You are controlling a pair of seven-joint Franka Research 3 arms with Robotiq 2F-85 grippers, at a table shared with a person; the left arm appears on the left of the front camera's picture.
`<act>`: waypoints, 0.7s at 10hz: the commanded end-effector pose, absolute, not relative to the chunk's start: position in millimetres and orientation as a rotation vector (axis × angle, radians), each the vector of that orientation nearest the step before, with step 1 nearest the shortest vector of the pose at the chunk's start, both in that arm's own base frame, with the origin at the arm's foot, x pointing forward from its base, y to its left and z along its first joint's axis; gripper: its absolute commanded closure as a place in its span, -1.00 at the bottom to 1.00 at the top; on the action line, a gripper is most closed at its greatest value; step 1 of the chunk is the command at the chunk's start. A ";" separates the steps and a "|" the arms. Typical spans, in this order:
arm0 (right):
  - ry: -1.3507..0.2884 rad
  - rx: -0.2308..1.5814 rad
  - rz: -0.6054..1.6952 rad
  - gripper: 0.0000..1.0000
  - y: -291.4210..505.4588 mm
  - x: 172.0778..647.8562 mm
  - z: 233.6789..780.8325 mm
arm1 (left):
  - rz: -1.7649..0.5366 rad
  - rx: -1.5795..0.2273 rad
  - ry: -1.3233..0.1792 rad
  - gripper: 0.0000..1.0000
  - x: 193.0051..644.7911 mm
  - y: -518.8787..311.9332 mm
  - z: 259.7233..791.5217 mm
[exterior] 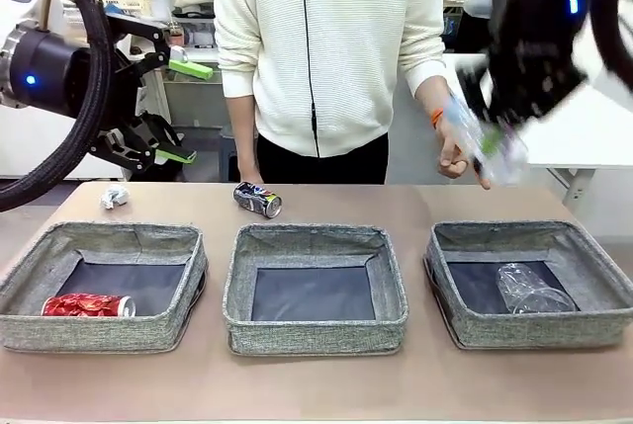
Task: Sort the waste into the appropriate baskets.
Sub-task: Place the picked waste into the Fabric basket indicated by the person.
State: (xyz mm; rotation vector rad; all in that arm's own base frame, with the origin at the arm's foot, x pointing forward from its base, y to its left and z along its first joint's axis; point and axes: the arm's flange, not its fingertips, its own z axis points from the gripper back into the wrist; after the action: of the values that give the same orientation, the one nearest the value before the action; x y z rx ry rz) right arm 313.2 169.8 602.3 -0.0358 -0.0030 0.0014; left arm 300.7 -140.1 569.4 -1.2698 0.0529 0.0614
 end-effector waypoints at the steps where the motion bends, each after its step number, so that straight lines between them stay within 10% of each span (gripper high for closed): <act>1: -0.044 -0.181 -0.116 0.74 155.2 316.0 540.8 | 0.058 -1.262 0.062 -1.00 300.7 -139.1 570.9; 7: -0.057 -0.162 -0.291 0.74 107.6 344.8 457.8 | 0.058 -1.262 0.062 -1.00 300.7 -139.1 570.9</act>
State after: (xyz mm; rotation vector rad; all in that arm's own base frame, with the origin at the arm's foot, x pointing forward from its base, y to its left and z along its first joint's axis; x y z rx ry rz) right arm 337.5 110.6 464.4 -0.1768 -0.0298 -0.2608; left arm 300.7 -140.1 569.4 -1.2698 0.0530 0.0614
